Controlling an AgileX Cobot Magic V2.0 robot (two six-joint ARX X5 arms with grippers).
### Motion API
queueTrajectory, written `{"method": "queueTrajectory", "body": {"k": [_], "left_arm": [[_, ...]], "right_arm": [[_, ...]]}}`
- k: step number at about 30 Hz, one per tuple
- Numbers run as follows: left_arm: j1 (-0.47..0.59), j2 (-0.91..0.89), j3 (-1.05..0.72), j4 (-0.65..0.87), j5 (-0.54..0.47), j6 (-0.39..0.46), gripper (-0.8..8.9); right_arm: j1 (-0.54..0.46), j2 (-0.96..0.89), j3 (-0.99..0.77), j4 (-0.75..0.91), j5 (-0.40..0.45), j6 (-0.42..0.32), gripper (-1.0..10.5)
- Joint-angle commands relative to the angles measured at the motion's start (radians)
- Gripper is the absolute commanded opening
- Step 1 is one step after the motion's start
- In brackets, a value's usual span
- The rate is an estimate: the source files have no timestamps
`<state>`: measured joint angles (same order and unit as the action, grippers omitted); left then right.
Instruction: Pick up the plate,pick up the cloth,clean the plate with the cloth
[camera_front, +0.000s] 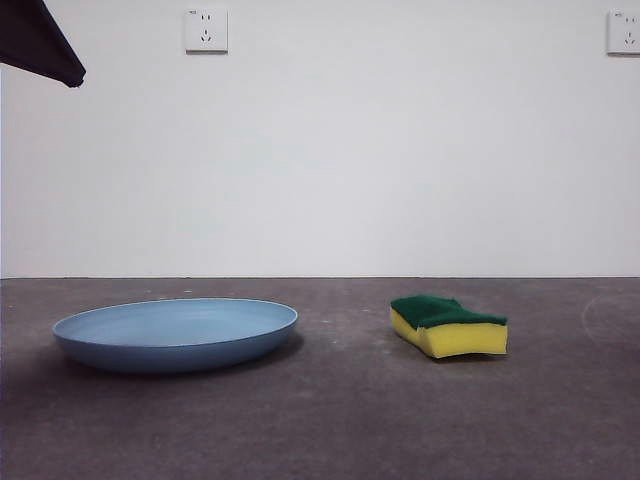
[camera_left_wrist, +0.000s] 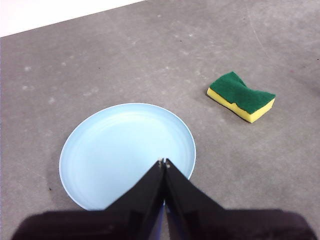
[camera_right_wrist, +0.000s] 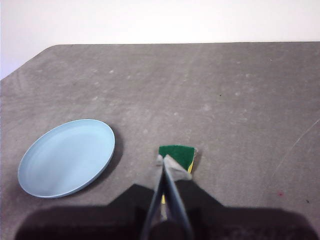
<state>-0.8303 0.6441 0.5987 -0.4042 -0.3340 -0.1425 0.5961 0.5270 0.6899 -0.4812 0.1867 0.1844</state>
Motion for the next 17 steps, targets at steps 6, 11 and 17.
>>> {"method": "queueTrajectory", "body": {"k": [6,11,17], "left_arm": [[0.086,-0.067,-0.002,0.053,-0.035,0.143,-0.03],[0.315,-0.144,-0.005,0.192,0.151,0.139,-0.03],[0.573,-0.207,-0.035,0.209,0.393,0.157,-0.03]], "right_arm": [[0.001,-0.002,-0.002,0.005,0.003,0.009,0.0],[0.001,-0.002,-0.002,0.002,0.003,0.009,0.0],[0.001,-0.002,-0.002,0.002,0.003,0.009,0.0]]}}
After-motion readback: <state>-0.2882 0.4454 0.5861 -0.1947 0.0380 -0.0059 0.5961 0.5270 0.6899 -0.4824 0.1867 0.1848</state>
